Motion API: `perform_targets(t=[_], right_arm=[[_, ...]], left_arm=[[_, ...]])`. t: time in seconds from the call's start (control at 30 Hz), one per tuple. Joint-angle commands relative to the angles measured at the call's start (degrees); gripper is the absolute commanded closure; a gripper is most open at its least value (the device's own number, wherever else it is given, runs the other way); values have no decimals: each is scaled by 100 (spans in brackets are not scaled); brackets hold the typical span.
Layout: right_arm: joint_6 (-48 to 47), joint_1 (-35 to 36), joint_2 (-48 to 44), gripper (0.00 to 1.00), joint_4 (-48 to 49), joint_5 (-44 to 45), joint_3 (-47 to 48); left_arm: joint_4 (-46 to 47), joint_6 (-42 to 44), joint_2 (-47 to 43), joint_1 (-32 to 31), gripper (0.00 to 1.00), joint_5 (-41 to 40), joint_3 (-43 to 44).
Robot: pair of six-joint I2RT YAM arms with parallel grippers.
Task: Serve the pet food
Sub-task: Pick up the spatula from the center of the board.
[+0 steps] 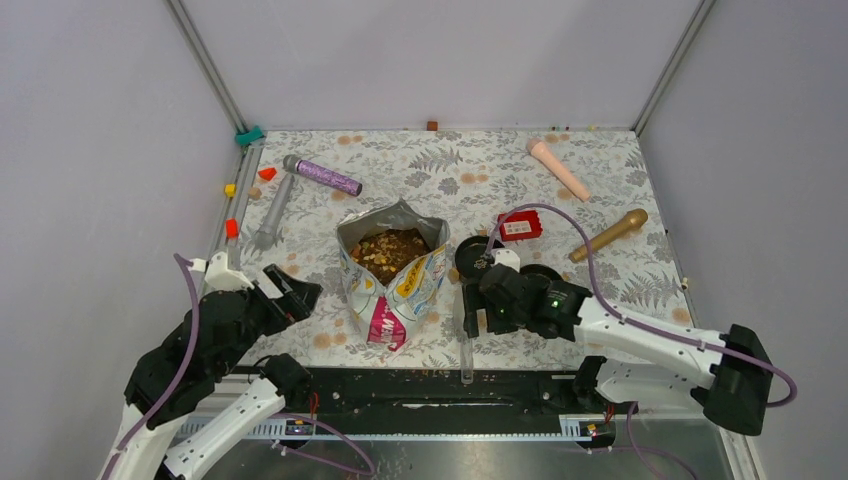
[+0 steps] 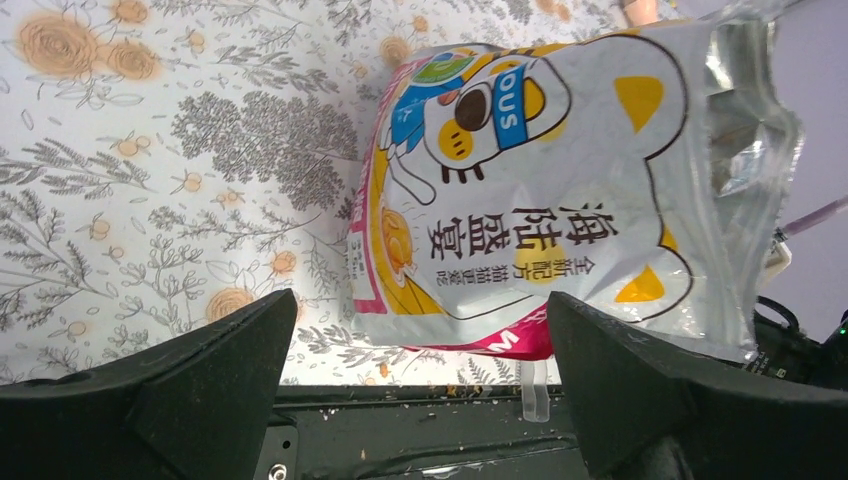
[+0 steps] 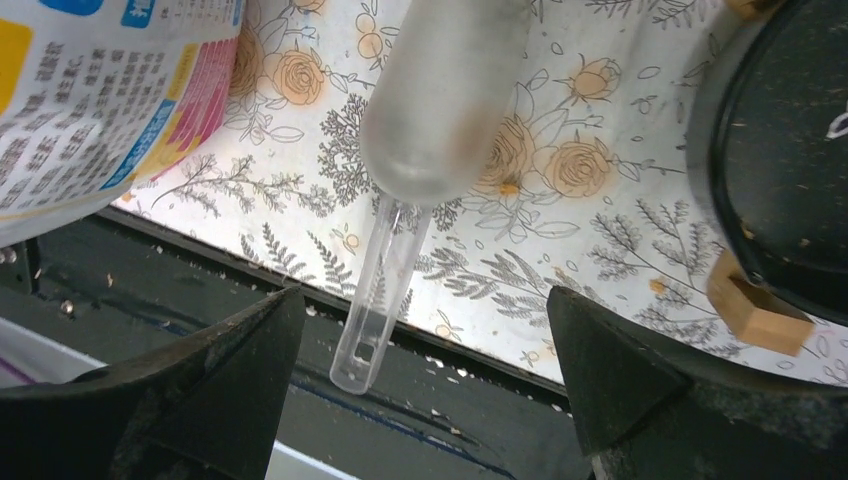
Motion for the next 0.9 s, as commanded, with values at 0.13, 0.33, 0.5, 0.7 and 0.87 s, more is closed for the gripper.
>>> perform_targets(t=[0.13,0.33,0.5,0.7,0.87], right_arm=[[872,335,980,1,1275,983,-186],[787,386,1771,1,1443,1409,189],[879,549,2443,1,1305,1675,432],[935,667,3094,5,1270,1839,602],[1099,771,3231,18,1302,1907,498]], left_arm=[[-122,-418,23,22,1,-71,-252],[-42,-476,-46,23,1,62,-413],[-40,-557,-210,28,1,32,-572],[-47,-578,-302,25,1,64,-621],[-48,-588,-378,21,1,65,-686]])
